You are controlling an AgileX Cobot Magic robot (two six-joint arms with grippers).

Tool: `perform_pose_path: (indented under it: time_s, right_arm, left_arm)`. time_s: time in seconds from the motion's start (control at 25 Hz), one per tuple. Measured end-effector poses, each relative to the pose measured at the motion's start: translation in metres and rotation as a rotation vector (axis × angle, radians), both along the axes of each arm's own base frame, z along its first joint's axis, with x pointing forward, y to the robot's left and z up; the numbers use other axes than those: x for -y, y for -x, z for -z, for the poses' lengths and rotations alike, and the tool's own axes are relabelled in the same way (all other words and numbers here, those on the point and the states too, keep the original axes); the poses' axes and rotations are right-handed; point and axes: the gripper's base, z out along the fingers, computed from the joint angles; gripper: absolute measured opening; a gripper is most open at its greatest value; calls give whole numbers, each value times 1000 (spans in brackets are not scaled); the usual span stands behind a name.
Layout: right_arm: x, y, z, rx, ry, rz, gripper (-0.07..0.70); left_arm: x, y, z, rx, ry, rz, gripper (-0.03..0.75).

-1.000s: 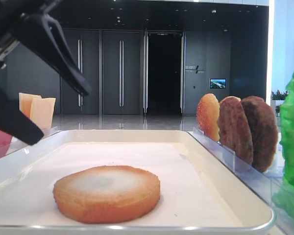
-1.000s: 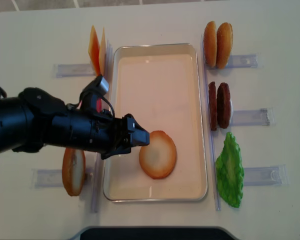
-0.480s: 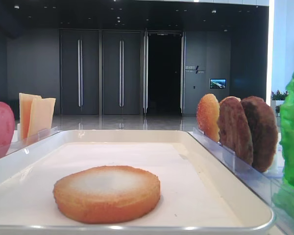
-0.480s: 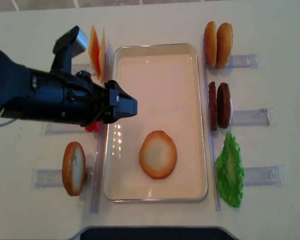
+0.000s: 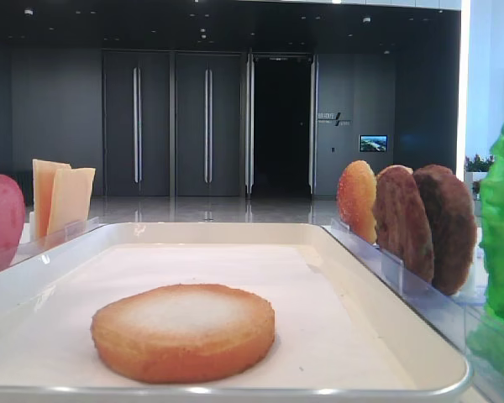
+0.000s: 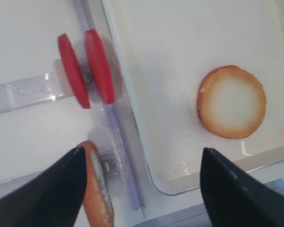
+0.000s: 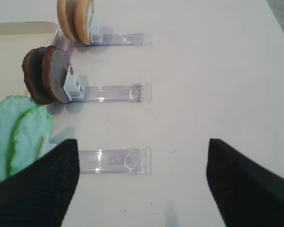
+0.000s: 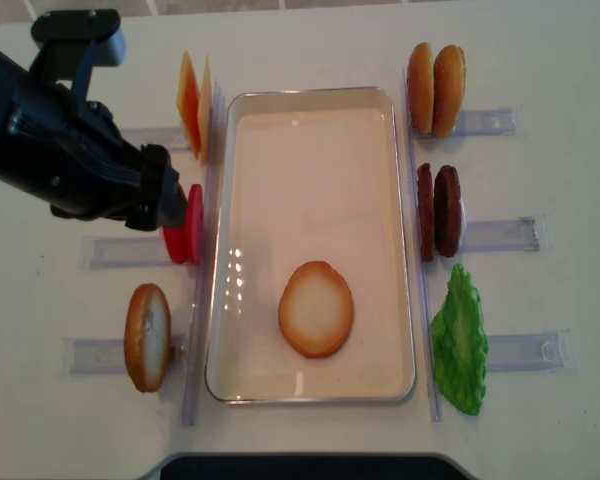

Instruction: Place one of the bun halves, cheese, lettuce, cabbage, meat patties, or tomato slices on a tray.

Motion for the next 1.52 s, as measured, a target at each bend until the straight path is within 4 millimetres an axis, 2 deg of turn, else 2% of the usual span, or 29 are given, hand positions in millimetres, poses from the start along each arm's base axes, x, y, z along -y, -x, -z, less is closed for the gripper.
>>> perform_pose_path:
  time_s: [0.32,0.48,0.68,0.88,1.28,1.4,1.52]
  right_arm:
    - [0,0,0,0,0,0,555]
    - [0,0,0,0,0,0,555]
    - [0,0,0,0,0,0,555]
    - [0,0,0,0,0,0,555]
    - [0,0,0,0,0,0,555]
    - [0,0,0,0,0,0,555]
    - [0,0,0,0,0,0,555]
  left_arm:
    - [-15,8,2,-107,-148,-7,567]
    - [-40,0,1,-100,-199,-87,567]
    - [-89,-8,1,-113,-231,-223,567]
    - [-117,-8,1,-125,-251,-276,567]
    - [-120,-3,-4,-106,-245,-261,567]
    - [-119,9,-17,-41,-241,-261,567]
    - [-117,31,-35,52,-235,-258,567]
